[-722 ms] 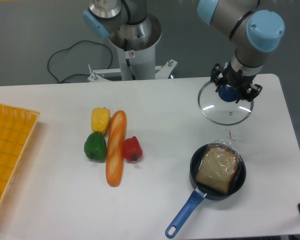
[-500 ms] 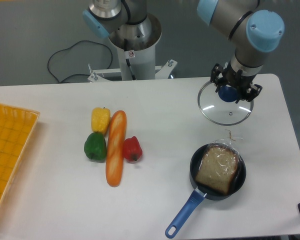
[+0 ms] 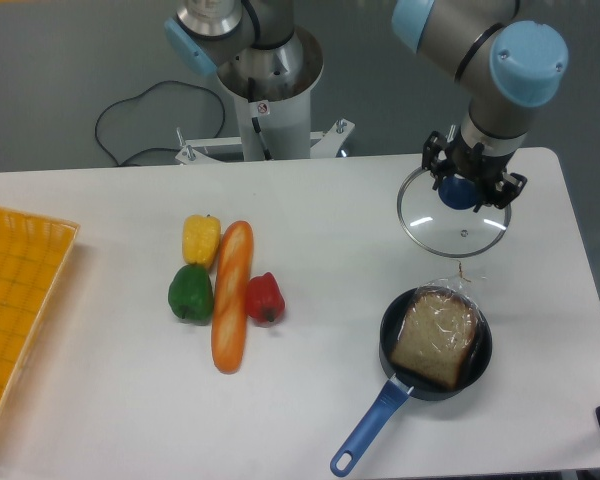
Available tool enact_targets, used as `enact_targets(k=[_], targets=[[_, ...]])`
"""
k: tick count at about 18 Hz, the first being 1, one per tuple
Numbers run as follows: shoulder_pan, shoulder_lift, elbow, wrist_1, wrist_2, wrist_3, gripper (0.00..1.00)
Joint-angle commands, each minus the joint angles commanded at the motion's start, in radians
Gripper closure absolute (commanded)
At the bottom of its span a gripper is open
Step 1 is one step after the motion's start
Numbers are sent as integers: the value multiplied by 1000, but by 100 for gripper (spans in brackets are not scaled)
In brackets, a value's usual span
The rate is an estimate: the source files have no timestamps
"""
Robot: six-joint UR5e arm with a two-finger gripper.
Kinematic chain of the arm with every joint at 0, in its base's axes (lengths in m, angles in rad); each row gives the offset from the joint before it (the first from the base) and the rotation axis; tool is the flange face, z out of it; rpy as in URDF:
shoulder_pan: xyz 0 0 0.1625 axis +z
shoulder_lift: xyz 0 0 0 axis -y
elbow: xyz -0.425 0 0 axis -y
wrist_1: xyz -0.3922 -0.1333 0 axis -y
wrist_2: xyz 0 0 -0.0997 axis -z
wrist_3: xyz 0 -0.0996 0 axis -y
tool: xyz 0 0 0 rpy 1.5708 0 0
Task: Close the pot lid
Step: 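Hold the glass lid by its knob above the pan, then move the held glass lid over the black frying pan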
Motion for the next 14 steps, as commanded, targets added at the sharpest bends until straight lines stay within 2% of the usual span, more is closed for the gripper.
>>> enact_targets(k=[10,14], targets=[[-89,-83,61,-2,23,-166,55],[-109,-127,121,-2,22,-209,55]])
